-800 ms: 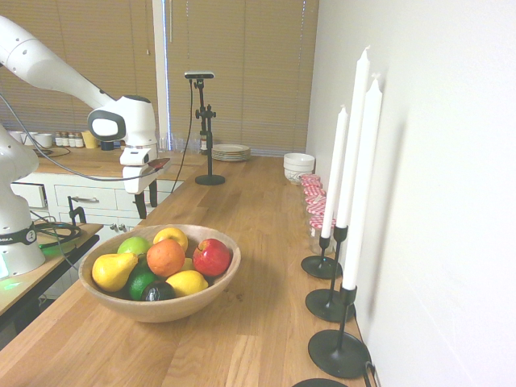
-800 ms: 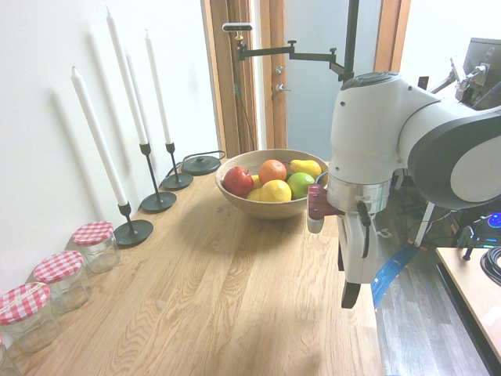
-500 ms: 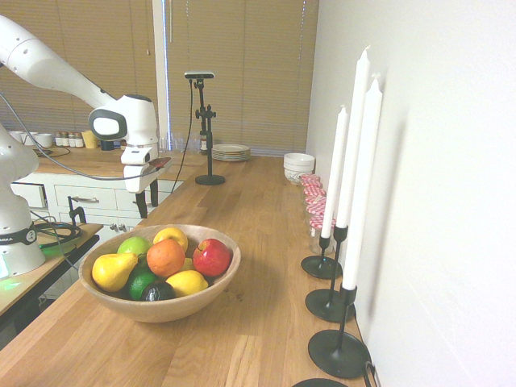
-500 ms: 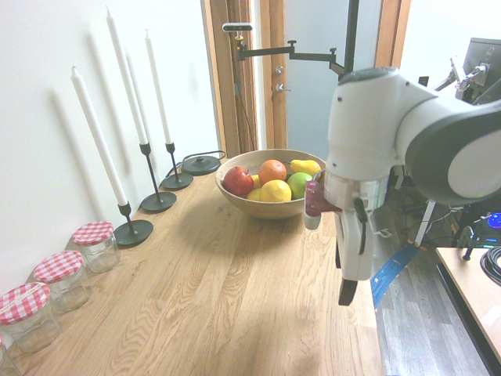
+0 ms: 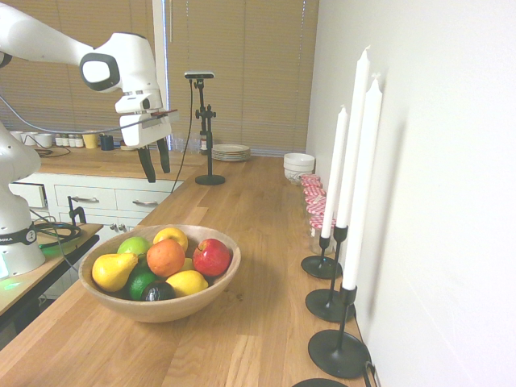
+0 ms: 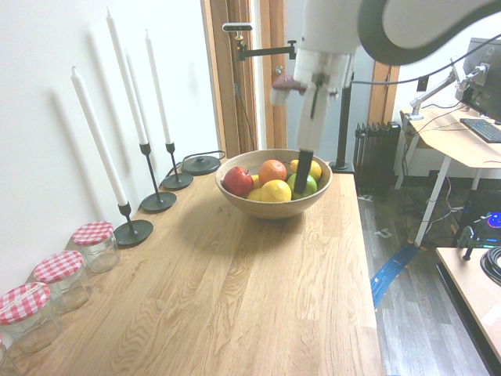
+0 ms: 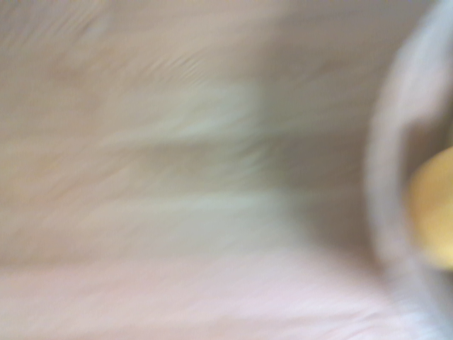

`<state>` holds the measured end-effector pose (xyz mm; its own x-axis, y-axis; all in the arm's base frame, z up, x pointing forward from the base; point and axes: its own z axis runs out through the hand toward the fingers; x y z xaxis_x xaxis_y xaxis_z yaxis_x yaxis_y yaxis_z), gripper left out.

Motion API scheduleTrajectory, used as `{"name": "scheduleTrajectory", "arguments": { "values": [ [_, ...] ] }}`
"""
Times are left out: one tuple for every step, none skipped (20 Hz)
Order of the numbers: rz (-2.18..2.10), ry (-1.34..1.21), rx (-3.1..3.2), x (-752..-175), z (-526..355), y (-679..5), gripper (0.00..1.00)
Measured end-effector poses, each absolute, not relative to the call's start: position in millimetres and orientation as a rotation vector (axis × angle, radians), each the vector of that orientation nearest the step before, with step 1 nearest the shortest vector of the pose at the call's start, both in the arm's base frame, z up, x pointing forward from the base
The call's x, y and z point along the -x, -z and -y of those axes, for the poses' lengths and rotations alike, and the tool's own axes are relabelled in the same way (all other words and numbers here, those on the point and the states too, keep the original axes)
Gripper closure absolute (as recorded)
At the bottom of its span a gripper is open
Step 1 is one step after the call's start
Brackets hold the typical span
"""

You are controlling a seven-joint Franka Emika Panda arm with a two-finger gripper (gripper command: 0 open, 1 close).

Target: Take orange out of the basket

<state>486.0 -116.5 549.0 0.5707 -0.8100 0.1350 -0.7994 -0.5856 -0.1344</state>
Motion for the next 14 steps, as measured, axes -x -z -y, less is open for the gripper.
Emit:
{"name": "scheduleTrajectory", "arguments": {
  "values": [
    [-1.429,0.291,2.717,-491.8,134.8,-553.8,0.0],
    [-1.456,0.301,2.704,-497.9,153.9,-557.5,0.0],
    [-1.481,0.305,2.693,-504.3,172.2,-560.4,0.0],
    [-1.502,0.307,2.683,-510.7,188.3,-563.1,0.0],
    [-1.523,0.304,2.671,-516.7,204.5,-565.0,0.0],
    [-1.542,0.297,2.655,-522.9,220.6,-566.4,0.0],
    [-1.555,0.285,2.642,-529.1,235.1,-566.8,0.0],
    [-1.563,0.273,2.636,-535.9,249.0,-565.2,0.0],
    [-1.569,0.26,2.641,-543.0,263.8,-561.0,0.0],
    [-1.581,0.246,2.645,-550.5,277.1,-554.5,0.0],
    [-1.6,0.232,2.648,-558.9,288.8,-546.1,0.0],
    [-1.618,0.217,2.646,-567.0,300.5,-536.8,0.0],
    [-1.63,0.196,2.64,-574.3,310.7,-526.6,0.0],
    [-1.64,0.179,2.634,-580.3,320.2,-517.9,0.0]
  ]
}}
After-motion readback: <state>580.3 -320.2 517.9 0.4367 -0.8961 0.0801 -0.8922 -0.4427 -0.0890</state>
